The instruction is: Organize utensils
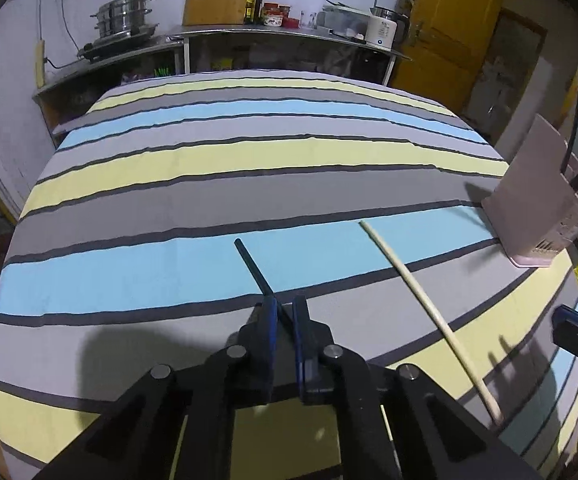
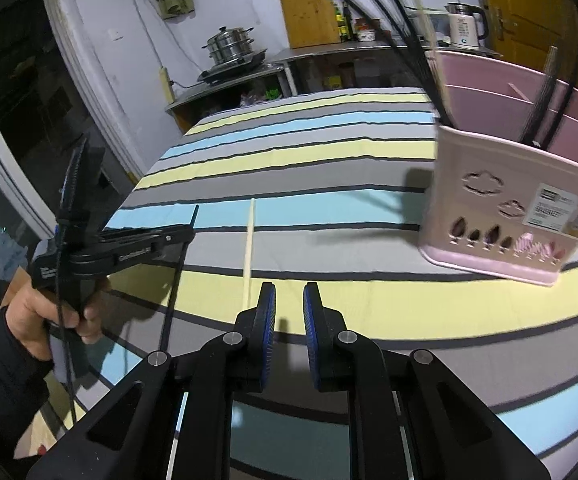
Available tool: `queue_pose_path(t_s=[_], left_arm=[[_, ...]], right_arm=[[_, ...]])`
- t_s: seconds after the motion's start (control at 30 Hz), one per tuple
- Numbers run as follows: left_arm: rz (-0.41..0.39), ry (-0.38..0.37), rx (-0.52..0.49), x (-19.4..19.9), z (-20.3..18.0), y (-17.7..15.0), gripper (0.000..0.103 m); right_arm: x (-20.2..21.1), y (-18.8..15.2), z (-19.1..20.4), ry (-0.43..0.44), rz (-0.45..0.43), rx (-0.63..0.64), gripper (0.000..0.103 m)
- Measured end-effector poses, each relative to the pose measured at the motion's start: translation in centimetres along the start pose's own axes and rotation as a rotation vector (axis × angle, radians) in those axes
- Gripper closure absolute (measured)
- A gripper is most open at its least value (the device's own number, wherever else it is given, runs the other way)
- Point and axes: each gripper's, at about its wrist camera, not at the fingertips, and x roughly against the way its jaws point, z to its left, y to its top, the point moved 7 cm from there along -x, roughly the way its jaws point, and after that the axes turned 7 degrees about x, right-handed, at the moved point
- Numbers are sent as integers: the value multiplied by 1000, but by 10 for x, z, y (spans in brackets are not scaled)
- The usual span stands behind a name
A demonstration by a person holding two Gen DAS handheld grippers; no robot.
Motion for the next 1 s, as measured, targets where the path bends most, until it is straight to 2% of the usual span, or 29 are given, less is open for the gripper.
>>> queue_pose_path(t_s=[0.17, 0.37, 0.53, 1.0], left_arm=[[20, -34, 68, -1, 8, 1, 95], [-5, -25, 187, 0, 9, -3, 90], [-37, 33, 146, 4, 4, -13, 90], [-60, 63, 86, 8, -2, -18, 90]], right_arm=[[-25, 12, 15, 18, 24, 47, 89], [-59, 29, 26, 26, 50, 84, 89], [-83, 39, 33, 34, 74, 115, 89], [-131, 52, 33, 7, 134, 183, 89]])
